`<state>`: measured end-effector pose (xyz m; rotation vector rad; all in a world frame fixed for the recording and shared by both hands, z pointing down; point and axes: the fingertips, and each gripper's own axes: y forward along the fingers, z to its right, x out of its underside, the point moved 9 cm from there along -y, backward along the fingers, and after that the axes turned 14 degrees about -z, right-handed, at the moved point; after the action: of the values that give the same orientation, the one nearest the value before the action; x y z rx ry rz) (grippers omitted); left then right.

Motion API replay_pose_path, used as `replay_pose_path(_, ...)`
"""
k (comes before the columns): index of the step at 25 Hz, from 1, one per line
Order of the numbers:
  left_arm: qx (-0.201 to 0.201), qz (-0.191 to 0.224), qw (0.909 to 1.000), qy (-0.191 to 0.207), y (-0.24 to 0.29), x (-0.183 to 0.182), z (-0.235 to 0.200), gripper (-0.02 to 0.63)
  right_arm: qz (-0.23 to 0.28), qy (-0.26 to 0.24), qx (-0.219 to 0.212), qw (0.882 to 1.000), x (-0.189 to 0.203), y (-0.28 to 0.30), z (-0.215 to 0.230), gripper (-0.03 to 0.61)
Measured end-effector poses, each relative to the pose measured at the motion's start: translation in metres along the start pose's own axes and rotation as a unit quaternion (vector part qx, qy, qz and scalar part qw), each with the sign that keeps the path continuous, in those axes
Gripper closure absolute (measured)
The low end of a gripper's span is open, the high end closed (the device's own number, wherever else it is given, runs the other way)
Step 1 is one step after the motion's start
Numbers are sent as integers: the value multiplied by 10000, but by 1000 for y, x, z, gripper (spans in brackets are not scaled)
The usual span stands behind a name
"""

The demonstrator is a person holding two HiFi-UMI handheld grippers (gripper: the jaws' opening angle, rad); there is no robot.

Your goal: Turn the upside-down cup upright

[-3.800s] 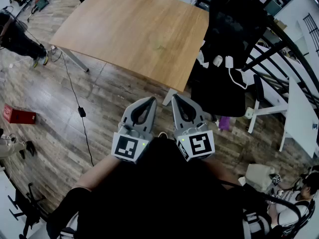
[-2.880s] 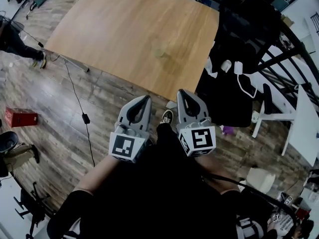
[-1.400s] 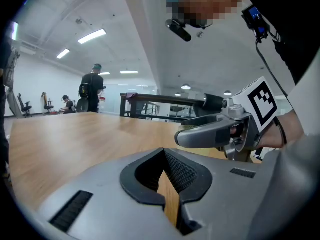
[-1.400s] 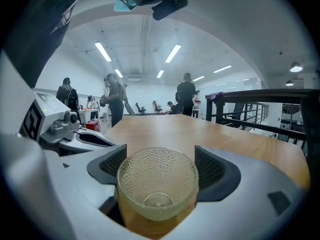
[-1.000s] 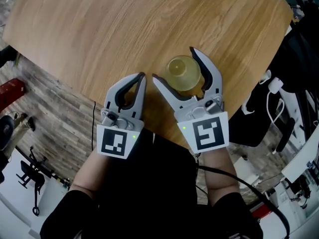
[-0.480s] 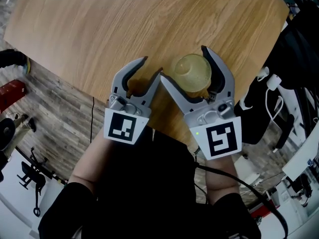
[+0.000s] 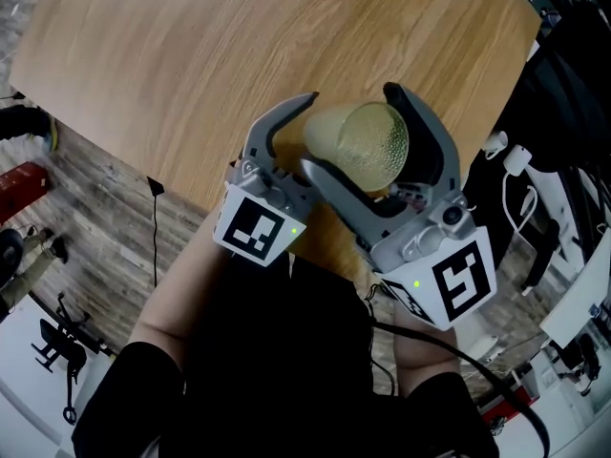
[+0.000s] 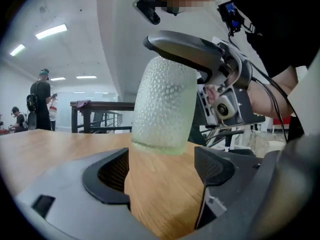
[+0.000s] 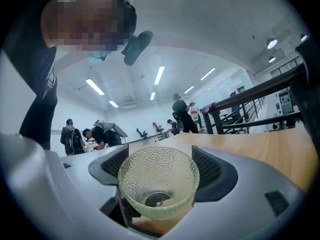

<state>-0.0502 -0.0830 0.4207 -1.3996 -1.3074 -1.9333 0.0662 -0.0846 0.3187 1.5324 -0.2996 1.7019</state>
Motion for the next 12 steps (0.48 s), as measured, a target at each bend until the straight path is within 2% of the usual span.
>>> replay_pose_path(5, -149, 268, 9995, 58, 0, -3, -2, 219, -2, 357, -285, 9990, 8, 4, -1, 193)
replay_pose_path(6, -171, 271, 9995, 57, -2, -2, -2, 240, 8, 443, -312, 9985, 9, 4, 0, 193)
replay_pose_path(7, -189, 269, 9994, 52, -4, -1, -2, 313, 19, 528, -333, 9980, 10, 4, 1, 193)
replay_pose_path(8, -194, 268, 9994, 42, -5, 0, -2, 330, 32, 608, -355, 9975, 11, 4, 1, 193)
replay_pose_path(12, -107, 211, 9997, -26, -9, 2, 0, 328, 21, 730, -424, 9964, 15, 5, 1, 193)
